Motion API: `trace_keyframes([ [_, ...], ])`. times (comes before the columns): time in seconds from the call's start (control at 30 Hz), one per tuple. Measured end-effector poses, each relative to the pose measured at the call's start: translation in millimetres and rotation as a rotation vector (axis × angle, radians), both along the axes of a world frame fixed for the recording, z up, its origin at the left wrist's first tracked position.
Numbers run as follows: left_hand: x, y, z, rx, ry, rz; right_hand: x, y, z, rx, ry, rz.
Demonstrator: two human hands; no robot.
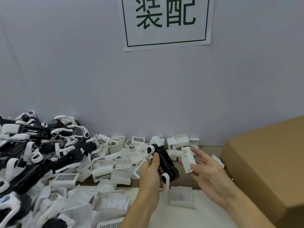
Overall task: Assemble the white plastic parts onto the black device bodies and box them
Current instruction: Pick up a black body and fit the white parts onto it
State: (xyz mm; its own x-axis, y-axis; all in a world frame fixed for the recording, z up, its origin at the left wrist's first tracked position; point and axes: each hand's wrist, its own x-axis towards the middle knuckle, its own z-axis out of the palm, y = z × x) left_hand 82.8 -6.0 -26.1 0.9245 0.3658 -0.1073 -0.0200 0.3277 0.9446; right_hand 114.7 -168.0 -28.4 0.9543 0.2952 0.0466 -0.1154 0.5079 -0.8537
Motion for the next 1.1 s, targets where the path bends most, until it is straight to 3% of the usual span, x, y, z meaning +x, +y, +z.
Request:
trace_keyframes([
  [0.2, 0, -1, -2, 0.011, 0.03, -0.01, -2, 5, -1, -0.151, 0.005, -0.02],
  [0.43, 2, 0, -4, 0.015, 0.085, -0.031, -3, 3, 3, -0.408, -0.076, 0.101],
  [0.5, 2, 1, -4, -0.014, 0.094, -0.038, -1, 1, 0, -0.475, -0.09, 0.035],
  [0.6, 3, 0, -5, -0.033, 0.092, -0.033, -2, 1, -1, -0.631, -0.264, -0.129],
  [0.83, 2, -4, -6, -0.032, 0.076, -0.123, -10, 27, -1, -0.755, -0.579, -0.242],
  [1.1, 4, -2, -8, 0.014, 0.108, -0.109, -14, 25, 5, -0.679, -0.496, -0.176],
])
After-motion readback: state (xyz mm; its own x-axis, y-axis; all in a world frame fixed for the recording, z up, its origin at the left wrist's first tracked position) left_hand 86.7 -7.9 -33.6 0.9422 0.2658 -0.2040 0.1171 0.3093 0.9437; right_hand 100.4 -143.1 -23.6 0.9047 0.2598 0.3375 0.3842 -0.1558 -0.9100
